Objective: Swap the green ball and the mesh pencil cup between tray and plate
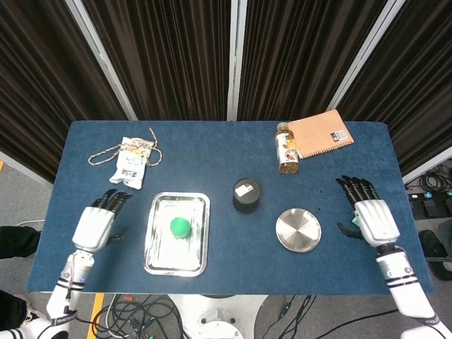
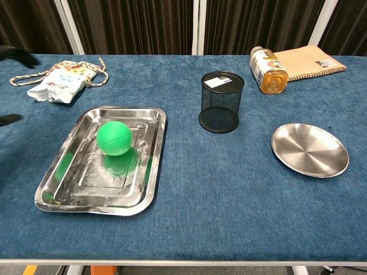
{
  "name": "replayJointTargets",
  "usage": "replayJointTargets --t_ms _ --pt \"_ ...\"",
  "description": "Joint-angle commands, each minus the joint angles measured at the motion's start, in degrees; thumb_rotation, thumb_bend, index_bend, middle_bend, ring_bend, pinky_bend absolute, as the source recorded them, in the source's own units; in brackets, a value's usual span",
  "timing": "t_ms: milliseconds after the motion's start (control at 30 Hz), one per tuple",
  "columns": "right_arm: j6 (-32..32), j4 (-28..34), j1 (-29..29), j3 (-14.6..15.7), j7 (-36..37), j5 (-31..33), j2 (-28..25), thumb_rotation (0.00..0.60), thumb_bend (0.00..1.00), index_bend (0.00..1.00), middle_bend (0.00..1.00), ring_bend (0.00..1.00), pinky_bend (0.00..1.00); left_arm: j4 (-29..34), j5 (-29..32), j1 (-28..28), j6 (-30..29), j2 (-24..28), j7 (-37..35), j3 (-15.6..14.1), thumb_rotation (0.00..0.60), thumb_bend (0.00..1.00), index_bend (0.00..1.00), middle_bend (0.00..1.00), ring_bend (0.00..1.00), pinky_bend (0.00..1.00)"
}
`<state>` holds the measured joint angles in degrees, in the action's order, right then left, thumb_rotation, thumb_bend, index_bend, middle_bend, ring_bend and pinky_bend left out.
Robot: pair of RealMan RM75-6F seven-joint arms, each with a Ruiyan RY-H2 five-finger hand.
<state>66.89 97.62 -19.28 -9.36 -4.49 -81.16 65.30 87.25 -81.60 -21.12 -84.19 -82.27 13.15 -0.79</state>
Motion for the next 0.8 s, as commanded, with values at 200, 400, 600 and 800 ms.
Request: replayJointTargets --t_ms 200,400,600,800 --pt "-16.33 -0.85 -15.33 -4.66 -11.75 10.60 8.86 0.600 0.11 0.00 0.00 0.00 0.01 -1.60 1.82 4.49 -2.66 0.94 -2.82 0.79 0.600 0.09 0.17 0.18 0.12 0.35" --pt "-21.13 -4.47 -23.34 -6.68 -17.32 17.09 14.40 0.600 0.11 0.00 0.00 0.00 0.00 -2.40 0.96 6.40 -3.57 1.27 -5.74 1.10 0.600 0.09 0.17 0.18 0.12 0.35" --pt "-23.60 -8.28 -29.61 -6.40 -24.09 27.46 18.54 0.600 0.12 0.00 0.00 0.00 0.00 -2.92 -0.12 7.89 -3.99 1.43 -7.83 1.11 0.600 0.09 0.17 0.18 0.12 0.35" --pt "-24.26 -9.91 -33.69 -5.09 -27.48 34.95 20.52 0.600 0.15 0.00 0.00 0.00 0.07 -2.99 -0.80 8.97 -3.81 1.79 -9.42 1.22 0.600 0.09 0.17 0.18 0.12 0.35"
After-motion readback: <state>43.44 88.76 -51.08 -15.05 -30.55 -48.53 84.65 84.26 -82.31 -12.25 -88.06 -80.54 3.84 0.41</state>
